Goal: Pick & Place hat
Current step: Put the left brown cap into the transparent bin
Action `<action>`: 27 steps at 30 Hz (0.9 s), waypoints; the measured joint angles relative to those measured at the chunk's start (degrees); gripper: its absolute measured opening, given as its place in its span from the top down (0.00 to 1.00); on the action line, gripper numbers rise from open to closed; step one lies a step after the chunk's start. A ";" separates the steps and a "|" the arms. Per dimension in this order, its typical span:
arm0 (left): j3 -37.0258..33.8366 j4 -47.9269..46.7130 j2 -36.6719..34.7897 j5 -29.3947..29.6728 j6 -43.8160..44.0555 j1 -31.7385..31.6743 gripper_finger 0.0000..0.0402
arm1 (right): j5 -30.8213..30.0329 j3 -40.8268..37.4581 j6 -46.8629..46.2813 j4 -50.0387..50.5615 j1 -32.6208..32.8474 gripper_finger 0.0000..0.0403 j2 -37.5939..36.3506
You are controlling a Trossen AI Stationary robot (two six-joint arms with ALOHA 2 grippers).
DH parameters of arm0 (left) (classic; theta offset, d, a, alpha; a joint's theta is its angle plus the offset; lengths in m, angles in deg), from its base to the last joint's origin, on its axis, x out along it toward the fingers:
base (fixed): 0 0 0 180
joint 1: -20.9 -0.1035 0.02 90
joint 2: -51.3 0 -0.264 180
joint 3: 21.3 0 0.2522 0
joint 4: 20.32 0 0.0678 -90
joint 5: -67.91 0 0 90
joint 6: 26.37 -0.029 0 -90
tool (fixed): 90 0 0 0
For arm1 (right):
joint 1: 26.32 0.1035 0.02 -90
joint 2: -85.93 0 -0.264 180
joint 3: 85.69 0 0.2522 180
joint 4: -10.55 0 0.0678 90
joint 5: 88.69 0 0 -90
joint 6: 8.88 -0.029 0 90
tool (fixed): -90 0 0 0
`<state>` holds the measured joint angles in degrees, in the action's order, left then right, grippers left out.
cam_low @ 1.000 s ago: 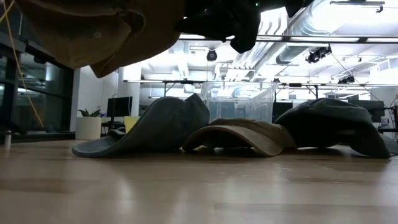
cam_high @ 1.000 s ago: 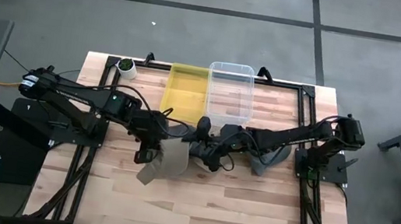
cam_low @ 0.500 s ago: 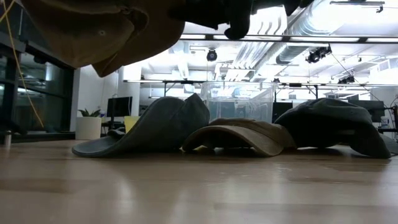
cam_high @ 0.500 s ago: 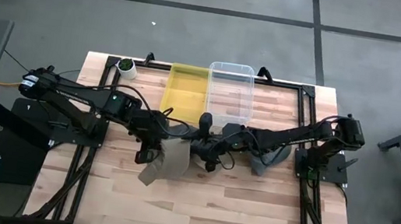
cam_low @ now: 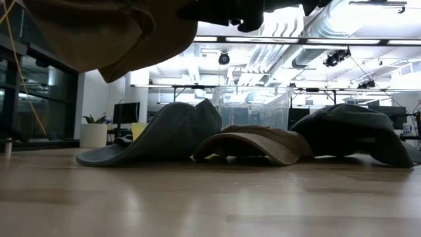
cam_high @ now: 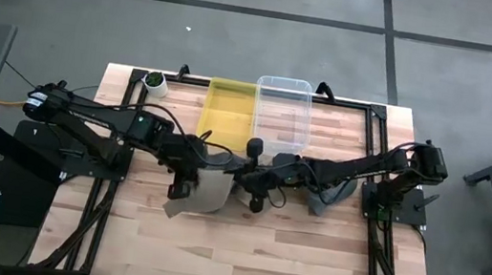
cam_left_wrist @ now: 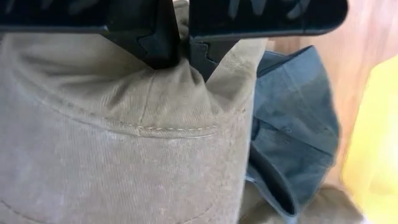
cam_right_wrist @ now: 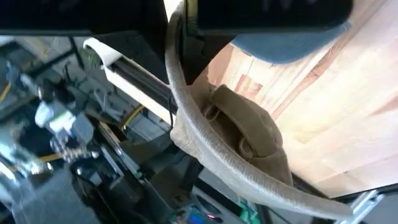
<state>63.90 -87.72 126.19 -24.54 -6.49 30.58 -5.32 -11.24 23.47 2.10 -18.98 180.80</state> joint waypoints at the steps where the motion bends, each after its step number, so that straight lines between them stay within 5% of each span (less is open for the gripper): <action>1: 0.00 -0.08 0.00 0.32 0.02 0.00 1.00 | -0.11 0.00 -0.78 0.22 -0.02 0.97 0.00; 11: 0.00 -0.15 0.03 1.02 -2.01 0.06 0.95 | -3.11 0.00 -4.08 2.09 1.03 0.99 -0.02; 19: 0.01 -0.08 0.02 0.52 -1.91 0.08 0.57 | -4.68 0.00 -4.97 3.64 1.46 0.99 -0.02; 27: 6.89 -10.11 0.03 7.66 -3.10 0.08 0.26 | -5.30 0.00 -5.55 6.91 1.46 0.99 -0.02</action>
<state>70.79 -97.83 126.21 -16.88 -9.59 30.66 -10.62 -11.24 17.93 9.01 -17.52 180.78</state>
